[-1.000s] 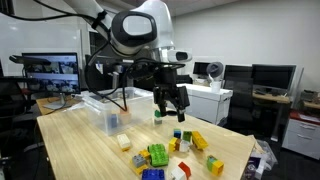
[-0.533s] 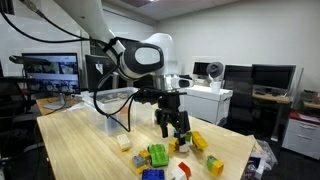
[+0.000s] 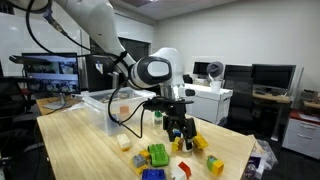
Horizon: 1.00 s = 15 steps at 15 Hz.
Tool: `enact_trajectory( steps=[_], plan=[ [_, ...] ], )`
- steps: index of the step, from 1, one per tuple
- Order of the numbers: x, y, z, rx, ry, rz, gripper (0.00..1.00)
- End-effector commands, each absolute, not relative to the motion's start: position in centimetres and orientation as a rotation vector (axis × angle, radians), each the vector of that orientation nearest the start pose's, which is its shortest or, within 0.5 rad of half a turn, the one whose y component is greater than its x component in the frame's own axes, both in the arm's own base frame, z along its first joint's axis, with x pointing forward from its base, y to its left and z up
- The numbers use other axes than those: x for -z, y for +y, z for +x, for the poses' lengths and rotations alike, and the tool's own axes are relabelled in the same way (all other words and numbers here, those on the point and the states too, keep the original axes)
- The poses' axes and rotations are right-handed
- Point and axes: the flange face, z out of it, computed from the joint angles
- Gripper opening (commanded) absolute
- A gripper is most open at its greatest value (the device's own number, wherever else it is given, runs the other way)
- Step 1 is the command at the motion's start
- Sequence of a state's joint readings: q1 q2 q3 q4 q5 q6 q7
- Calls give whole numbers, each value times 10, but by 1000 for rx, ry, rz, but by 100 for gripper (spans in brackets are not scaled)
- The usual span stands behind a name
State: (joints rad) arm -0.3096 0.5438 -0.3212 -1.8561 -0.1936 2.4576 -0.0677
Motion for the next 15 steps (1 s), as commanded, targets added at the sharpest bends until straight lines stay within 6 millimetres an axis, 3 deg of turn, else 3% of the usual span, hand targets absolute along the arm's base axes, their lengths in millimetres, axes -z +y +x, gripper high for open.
enact_trajectory(
  steps=[1, 8, 15],
  plan=[
    [-236, -373, 548, -51, 638, -3372, 100],
    [-234, -333, 565, -51, 561, -3331, 100],
    [-224, -346, 568, -52, 545, -3356, 100]
  ],
)
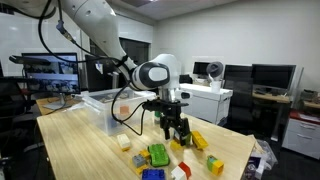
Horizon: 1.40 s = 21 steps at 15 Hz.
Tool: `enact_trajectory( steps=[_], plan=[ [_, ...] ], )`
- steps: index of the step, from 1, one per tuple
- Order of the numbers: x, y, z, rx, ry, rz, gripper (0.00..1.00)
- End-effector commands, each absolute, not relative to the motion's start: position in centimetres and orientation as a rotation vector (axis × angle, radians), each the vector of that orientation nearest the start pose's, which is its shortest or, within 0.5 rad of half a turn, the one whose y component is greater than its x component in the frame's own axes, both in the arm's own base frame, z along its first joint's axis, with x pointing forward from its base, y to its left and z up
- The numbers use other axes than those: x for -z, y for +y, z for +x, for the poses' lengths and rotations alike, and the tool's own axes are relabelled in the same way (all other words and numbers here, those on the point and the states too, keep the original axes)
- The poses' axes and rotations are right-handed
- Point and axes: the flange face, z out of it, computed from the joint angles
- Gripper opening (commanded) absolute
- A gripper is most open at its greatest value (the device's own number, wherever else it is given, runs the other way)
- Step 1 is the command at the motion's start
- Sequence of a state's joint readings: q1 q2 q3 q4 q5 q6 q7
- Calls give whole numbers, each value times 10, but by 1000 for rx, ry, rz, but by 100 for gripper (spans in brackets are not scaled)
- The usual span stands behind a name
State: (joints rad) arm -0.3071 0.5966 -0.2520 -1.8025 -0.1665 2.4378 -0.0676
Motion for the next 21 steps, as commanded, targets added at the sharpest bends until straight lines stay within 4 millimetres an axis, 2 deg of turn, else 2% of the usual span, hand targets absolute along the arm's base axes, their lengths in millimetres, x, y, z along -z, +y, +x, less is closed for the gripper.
enact_trajectory(
  steps=[1, 2, 4, 7, 11, 13, 16, 17, 19, 21],
  plan=[
    [-222, -347, 570, -50, 542, -3358, 100],
    [-216, -346, 580, -40, 544, -3357, 100],
    [-220, -346, 588, -18, 546, -3352, 73],
    [-230, -345, 594, 2, 537, -3354, 53],
    [-265, -337, 580, -29, 531, -3359, 25],
    [-296, -330, 574, -35, 539, -3340, 12],
    [-365, -301, 580, 83, 495, -3303, 11],
    [-386, -285, 584, 153, 456, -3282, 11],
    [-423, -245, 587, 259, 342, -3233, 11],
    [-449, -195, 581, 294, 186, -3175, 11]
  ],
)
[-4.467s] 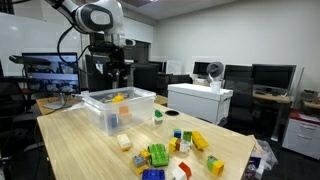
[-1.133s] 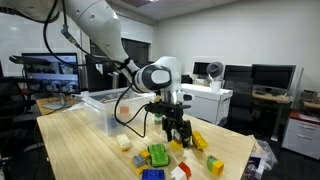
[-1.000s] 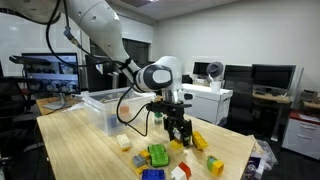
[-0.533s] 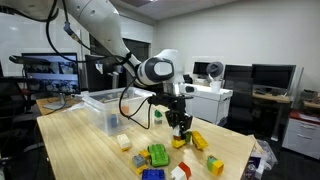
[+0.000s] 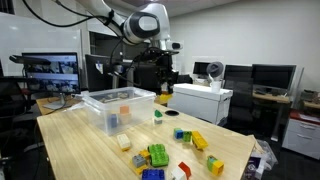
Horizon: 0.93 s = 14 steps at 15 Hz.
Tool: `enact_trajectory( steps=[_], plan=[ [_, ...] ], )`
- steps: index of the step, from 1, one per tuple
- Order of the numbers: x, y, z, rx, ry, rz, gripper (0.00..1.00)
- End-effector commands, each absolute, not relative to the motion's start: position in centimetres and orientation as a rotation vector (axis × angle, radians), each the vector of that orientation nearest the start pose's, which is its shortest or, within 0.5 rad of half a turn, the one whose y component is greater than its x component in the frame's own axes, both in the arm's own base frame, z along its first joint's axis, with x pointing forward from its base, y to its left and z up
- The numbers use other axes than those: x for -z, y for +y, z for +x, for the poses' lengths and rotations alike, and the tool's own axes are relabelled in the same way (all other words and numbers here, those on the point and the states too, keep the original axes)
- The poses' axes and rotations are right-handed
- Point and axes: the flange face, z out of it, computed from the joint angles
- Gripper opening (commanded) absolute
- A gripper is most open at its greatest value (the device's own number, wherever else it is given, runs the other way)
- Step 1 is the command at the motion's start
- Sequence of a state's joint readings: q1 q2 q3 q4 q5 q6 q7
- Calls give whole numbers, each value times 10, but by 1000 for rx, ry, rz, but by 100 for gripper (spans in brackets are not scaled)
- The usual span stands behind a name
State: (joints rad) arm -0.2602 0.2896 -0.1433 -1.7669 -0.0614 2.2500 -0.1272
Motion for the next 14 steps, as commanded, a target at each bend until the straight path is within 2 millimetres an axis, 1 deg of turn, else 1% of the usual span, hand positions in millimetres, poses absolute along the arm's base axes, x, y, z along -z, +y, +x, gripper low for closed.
enact_trajectory(
  steps=[1, 3, 4, 5, 6, 7, 8, 9, 10, 11, 12, 13, 14],
  plan=[
    [-453, -170, 573, 283, 112, -3151, 11],
    [-457, -123, 553, 240, -40, -3111, 11],
    [-457, -103, 543, 220, -99, -3098, 11],
    [-455, -85, 535, 201, -153, -3087, 11],
    [-455, -73, 528, 191, -175, -3083, 11],
    [-455, -63, 522, 181, -207, -3083, 61],
    [-455, -56, 517, 175, -228, -3082, 62],
    [-454, -54, 514, 176, -233, -3085, 66],
    [-455, -55, 512, 176, -234, -3088, 75],
    [-455, -68, 514, 190, -209, -3103, 88],
    [-455, -75, 515, 195, -193, -3107, 95],
    [-455, -85, 516, 196, -170, -3115, 99],
    [-453, -98, 517, 199, -139, -3126, 100]
  ],
)
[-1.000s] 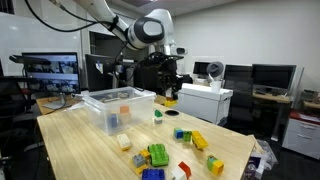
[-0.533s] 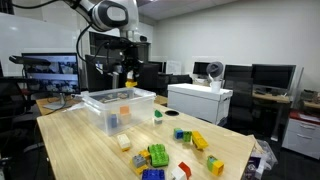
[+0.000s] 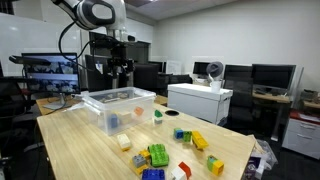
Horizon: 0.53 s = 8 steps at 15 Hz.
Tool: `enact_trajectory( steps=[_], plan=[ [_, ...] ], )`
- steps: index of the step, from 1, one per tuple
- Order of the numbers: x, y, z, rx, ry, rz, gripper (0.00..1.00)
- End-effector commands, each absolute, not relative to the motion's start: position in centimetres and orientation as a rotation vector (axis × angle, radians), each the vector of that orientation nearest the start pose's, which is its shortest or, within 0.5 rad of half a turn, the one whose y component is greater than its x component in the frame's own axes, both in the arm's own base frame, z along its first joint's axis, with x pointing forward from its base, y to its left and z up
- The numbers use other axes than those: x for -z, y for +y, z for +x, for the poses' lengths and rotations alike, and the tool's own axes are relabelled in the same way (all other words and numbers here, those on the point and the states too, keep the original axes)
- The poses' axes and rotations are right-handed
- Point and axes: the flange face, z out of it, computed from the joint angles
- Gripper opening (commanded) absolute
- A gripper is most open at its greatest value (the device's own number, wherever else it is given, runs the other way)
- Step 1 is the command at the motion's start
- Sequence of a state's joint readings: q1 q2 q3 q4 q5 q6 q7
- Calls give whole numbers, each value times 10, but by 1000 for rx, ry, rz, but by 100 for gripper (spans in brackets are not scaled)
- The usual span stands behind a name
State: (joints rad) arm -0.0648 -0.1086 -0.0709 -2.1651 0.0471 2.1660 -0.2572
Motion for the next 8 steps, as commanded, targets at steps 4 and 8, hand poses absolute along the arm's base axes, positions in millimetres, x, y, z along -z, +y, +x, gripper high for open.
enact_trajectory(
  steps=[4, 8],
  plan=[
    [-440, -184, 511, 180, 70, -3209, 100],
    [-415, -264, 485, 111, 290, -3289, 100]
  ],
)
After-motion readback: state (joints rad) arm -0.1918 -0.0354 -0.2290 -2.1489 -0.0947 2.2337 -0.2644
